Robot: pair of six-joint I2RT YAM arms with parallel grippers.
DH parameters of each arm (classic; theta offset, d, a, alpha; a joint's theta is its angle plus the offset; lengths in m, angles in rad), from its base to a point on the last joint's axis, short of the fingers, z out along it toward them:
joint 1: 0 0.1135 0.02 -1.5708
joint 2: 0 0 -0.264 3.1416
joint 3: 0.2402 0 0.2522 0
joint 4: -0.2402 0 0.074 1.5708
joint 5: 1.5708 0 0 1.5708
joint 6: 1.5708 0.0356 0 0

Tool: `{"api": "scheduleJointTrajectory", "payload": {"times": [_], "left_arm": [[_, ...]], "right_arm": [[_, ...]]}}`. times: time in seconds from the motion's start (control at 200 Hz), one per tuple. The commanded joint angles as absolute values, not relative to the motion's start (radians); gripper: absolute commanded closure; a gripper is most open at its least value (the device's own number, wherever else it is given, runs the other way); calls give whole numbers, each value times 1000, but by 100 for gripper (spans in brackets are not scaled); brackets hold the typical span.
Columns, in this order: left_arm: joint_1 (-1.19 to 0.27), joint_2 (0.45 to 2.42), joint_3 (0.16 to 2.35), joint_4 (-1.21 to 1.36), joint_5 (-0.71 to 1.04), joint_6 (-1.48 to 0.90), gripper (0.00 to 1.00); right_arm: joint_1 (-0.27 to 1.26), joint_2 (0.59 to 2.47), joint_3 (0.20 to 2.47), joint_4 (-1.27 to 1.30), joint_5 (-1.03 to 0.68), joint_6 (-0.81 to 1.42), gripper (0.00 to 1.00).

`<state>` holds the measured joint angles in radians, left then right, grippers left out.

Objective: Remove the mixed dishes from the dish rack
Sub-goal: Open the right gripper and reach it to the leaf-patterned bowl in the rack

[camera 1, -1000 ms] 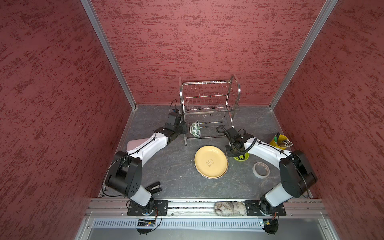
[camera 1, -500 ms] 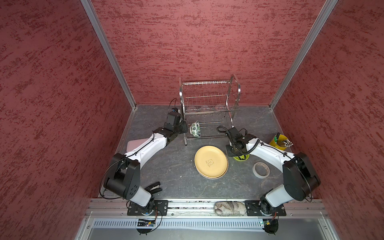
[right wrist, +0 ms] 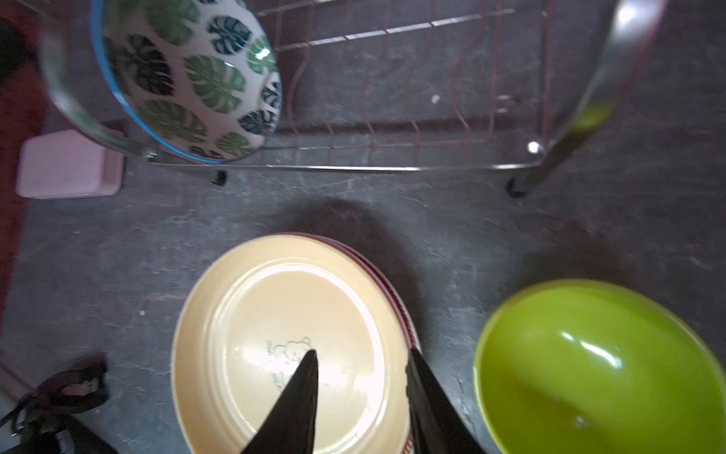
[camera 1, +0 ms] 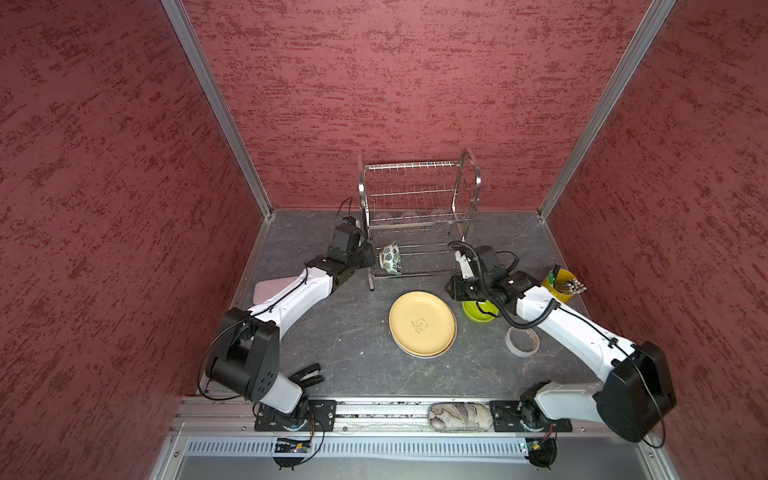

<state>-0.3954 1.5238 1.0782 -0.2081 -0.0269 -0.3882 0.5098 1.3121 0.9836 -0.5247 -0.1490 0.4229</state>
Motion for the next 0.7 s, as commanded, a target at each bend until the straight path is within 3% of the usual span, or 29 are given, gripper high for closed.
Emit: {"api": "scheduleJointTrajectory", "payload": {"times": [0.0,0.341,0.696], "left_arm": [[-397,1499,1061,-191,-25,-388,80],[-397,1504,1062,-195,-32,-387,80],[-397,1517,1072,-200,-31,-387,80]], "right_arm": [[515,1299,929,-260,-293,474,61],[596,1417,929,34,-255,391,61],[699,1618,1038,109,-103,273,61]]}}
